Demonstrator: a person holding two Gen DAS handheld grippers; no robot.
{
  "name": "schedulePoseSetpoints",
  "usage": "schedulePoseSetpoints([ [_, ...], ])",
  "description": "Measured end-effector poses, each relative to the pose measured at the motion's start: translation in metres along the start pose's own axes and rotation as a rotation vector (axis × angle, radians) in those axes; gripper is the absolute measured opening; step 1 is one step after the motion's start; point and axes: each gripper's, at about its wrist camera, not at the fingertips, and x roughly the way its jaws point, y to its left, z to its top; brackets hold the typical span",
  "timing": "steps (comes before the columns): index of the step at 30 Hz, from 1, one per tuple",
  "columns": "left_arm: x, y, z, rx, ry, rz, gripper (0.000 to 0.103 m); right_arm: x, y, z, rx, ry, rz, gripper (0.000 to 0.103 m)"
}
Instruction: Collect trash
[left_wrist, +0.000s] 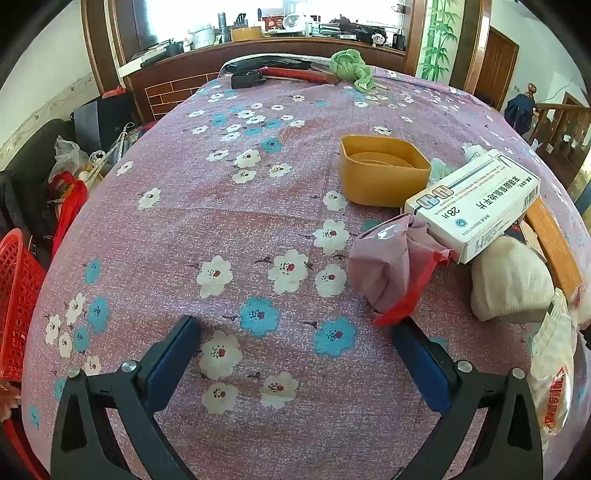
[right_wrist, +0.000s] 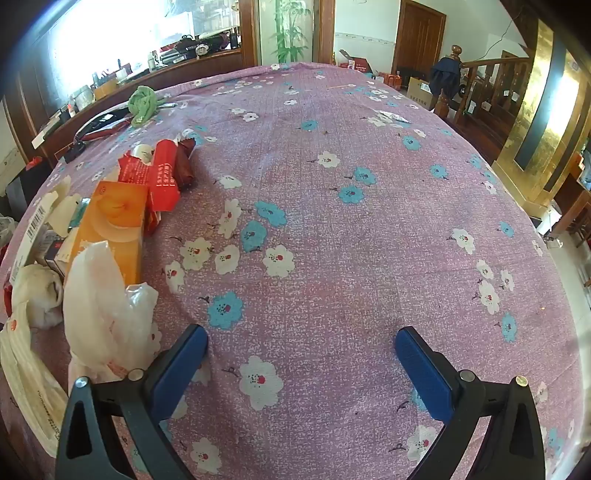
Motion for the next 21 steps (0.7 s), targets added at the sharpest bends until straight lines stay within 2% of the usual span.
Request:
schedulePoseSetpoints([
  [21,0.0003,0.0004,0.0006,-0.016,-0.001,0.005,0.103,0.0014,-0.0008,0.0021,0.008,0.001,-0.002,0.103],
])
